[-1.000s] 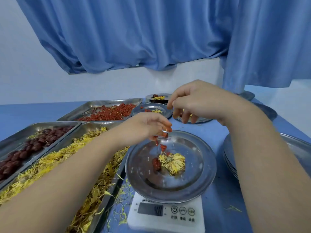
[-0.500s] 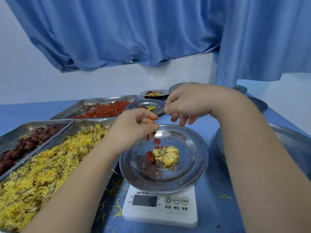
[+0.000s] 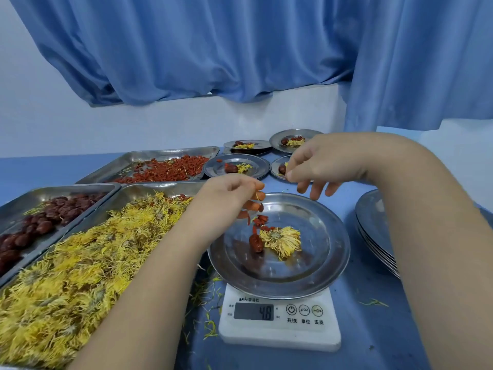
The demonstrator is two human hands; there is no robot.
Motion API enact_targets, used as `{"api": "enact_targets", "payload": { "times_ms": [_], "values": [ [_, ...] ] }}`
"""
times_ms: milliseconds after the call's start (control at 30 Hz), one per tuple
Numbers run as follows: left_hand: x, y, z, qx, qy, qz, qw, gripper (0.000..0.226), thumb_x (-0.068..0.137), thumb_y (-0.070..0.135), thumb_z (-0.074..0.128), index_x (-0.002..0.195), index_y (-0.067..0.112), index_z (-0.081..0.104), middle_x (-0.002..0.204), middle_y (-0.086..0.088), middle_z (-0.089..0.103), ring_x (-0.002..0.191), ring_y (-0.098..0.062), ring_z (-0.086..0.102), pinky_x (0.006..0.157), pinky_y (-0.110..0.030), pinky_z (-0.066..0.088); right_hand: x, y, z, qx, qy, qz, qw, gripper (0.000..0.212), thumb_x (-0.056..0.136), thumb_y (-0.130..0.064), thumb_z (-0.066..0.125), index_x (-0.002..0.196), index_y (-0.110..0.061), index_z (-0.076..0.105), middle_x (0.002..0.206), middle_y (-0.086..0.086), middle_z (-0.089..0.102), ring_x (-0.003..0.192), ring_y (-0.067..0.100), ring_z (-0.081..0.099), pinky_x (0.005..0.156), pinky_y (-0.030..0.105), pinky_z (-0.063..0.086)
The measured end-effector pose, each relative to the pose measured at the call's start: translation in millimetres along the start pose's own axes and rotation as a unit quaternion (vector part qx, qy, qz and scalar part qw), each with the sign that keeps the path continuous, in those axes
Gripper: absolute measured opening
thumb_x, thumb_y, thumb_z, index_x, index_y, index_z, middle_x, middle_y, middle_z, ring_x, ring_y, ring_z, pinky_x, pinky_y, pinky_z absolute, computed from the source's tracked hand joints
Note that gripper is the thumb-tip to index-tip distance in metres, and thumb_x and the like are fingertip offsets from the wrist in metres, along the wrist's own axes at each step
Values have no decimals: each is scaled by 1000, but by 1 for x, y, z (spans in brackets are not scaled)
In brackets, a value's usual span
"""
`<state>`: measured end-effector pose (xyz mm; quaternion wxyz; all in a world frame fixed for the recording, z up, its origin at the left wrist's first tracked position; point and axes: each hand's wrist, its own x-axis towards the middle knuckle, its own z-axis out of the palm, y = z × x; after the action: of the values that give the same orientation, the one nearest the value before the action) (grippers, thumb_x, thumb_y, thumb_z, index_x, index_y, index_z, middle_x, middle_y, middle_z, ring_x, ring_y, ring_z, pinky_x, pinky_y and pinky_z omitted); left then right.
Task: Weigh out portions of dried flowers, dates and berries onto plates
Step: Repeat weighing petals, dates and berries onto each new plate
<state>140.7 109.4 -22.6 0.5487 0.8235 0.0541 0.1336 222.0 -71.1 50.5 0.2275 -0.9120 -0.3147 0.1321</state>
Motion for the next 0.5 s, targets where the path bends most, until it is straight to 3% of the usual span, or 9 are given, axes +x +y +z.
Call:
{"api": "enact_targets", "payload": {
  "times_ms": [133,300,400,467,500],
  "values": [
    [0,0,-3,-48,0,13,999,28,89,-8,57,93,17,69,84,-2,73,77,-14,72,67,-22,57,-7,-8,-1,-28,19,7,999,14,92,-30,55,97,-22,64,89,-2,71,75,13,71,71,32,59],
    [0,-3,-5,1,17,32,999,31,81,-2,69,92,28,70,85,0,68,76,-17,68,74,-31,59,-21,-22,1,-64,74,-10,995,17,87,-33,54,88,-24,68,83,0,72,79,20,71,78,44,59],
    [0,-3,-5,28,18,46,998,32,79,4,73,92,32,69,83,4,61,67,-8,59,57,-13,50,-30,-21,12,-88,140,-31,986,14,88,-35,53,88,-29,67,75,-9,68,72,7,65,66,31,54],
    [0,-2,-4,39,18,46,998,32,77,7,75,94,33,69,83,6,56,63,-4,54,52,-10,43,-36,-13,23,-136,191,-40,971,14,89,-34,53,91,-30,66,76,-15,60,70,-1,54,58,20,40],
    [0,-2,-4,37,16,43,998,32,77,7,75,95,33,70,84,5,56,65,-5,54,55,-13,44,-41,-6,29,-160,210,-43,964,15,89,-32,53,93,-29,66,79,-15,59,72,1,53,58,21,40]
  ]
}}
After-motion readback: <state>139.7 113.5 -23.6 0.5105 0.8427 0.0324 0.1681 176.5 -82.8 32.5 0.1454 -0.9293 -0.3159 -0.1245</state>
